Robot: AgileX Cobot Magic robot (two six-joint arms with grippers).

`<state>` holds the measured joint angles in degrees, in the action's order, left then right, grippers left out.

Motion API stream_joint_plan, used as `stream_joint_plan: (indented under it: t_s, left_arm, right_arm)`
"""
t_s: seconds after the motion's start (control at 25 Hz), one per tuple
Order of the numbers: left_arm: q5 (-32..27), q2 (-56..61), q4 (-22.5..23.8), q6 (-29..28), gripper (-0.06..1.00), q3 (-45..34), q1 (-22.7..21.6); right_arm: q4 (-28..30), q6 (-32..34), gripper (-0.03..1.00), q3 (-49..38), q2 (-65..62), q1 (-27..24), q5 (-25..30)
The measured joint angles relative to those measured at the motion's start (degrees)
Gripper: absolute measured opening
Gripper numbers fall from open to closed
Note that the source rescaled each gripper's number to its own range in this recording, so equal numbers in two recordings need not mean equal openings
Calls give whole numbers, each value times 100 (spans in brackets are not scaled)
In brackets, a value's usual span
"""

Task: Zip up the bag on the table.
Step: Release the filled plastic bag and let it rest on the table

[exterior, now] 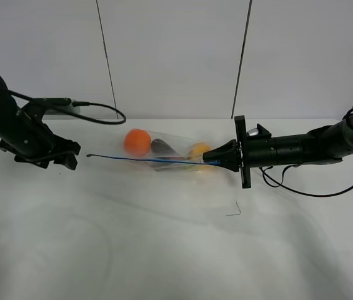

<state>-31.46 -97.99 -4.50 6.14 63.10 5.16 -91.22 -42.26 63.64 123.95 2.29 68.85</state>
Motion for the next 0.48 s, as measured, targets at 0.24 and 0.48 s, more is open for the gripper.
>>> stream_joint_plan:
  t_s: [0.24,0.48]
  left_arm:
    - [-1052,20,21,-167,99,729,0]
    - [-1917,26,108,-351,100,917,0]
  right_arm:
    - [0,0,0,0,0,0,0]
    - [0,0,0,0,0,0,0]
